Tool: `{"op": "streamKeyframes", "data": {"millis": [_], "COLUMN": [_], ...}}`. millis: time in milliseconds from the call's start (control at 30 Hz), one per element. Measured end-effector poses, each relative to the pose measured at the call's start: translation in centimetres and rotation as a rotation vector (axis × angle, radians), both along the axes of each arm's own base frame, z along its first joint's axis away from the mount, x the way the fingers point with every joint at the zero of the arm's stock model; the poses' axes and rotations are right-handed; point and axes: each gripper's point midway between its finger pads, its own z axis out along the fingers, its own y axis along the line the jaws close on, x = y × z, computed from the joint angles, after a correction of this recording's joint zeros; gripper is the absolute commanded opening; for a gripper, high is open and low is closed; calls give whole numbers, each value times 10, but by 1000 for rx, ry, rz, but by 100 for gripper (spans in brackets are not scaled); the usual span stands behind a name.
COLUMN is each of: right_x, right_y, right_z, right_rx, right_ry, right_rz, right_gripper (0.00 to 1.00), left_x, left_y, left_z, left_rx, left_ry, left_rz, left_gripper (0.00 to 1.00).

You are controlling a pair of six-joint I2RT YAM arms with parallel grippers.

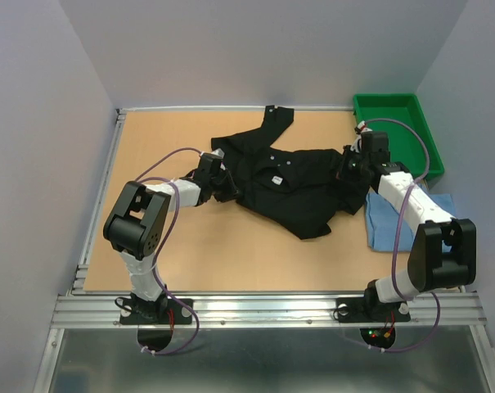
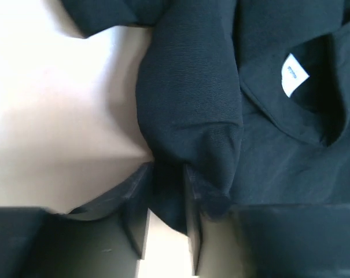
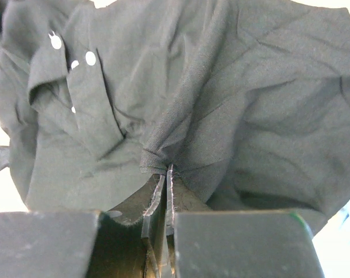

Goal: Fold and stack the long sleeve shirts
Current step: Flatten the shirt out

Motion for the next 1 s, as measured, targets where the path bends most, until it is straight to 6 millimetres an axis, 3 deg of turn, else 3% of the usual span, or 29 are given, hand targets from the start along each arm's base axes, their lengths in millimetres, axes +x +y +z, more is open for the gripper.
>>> {"op": "streamKeyframes", "data": {"millis": [33,67,300,500,533,600,667,800,900,1000], "right_x": [-1,-2,-9,-23,-28,-40,-56,-96,-124,-132], "right_y": [1,1,6,15,19,31,50,100,123,124], "right_z": [-1,-3,-4,-6,-8,-13,-19,-23,-17,-2], "right_rx": [4,9,39,77,85,100,109,136,172,196], "right_ry": [4,10,22,42,53,89,136,220,263,245], "right_rz": [1,2,8,35,49,91,150,301,367,357], "right_gripper": [6,6,6,6,6,6,6,6,8,8], "left_x": [1,1,3,-4,-9,0,6,17,23,35], "left_y": [-2,-3,-12,6,24,46,80,150,183,201], "left_z": [1,1,8,6,4,20,34,90,135,164], "left_rx": [-10,-16,-90,-39,31,60,153,334,436,514], "left_ry": [0,-2,-37,-14,7,-23,-45,-161,-251,-297], "left_rz": [1,-3,-9,19,41,87,148,289,355,401], "left_gripper": [19,0,0,0,0,0,0,0,0,0]}}
